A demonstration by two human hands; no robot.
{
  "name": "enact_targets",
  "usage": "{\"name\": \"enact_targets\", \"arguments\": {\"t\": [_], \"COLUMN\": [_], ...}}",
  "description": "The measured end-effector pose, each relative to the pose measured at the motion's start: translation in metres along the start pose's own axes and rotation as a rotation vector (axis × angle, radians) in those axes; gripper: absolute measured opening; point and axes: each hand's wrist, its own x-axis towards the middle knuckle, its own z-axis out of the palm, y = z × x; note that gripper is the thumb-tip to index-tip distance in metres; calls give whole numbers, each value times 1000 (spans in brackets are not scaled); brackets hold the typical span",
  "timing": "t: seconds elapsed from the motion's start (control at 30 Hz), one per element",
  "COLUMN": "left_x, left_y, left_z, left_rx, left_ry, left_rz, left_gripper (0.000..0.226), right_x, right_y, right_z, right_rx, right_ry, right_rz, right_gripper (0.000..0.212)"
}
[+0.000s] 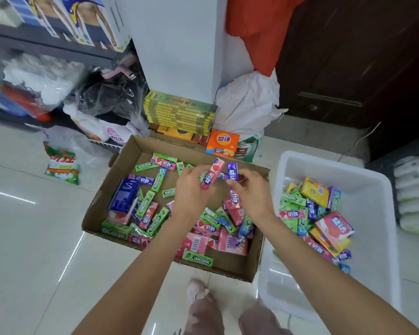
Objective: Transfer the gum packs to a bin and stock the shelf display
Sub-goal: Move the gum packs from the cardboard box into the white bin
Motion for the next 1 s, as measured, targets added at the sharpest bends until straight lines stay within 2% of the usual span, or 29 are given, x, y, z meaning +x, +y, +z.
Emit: {"name": "enact_targets", "arguments": {"t": [0.17, 0.33, 0.53, 0.7, 0.87, 1.0], "left_x": [-17, -27, -38, -41, -44, -56], "left_y": [72, 137, 162, 160, 160, 157], "left_z": [47, 115, 200, 225, 225, 208], "left_rx": [-95, -145, 60, 205, 240, 152], "left_ry": [-46, -123, -232, -276, -316, -234], "left_rz": [91, 125, -19, -156, -161, -100], "left_gripper": [42, 41, 44, 43, 51, 49], "right_x": [-18, -34, -44, -43, -41, -43], "right_y": [36, 107, 186, 215, 214, 201], "right_z": [-67, -130, -176, -183, -180, -182], "right_rx": [145, 167, 86, 41, 35, -2], "right_ry": [165, 218, 72, -69, -168, -149], "right_rz": [18, 160, 241, 259, 225, 143], "right_gripper": [25, 42, 45, 47, 51, 45]}}
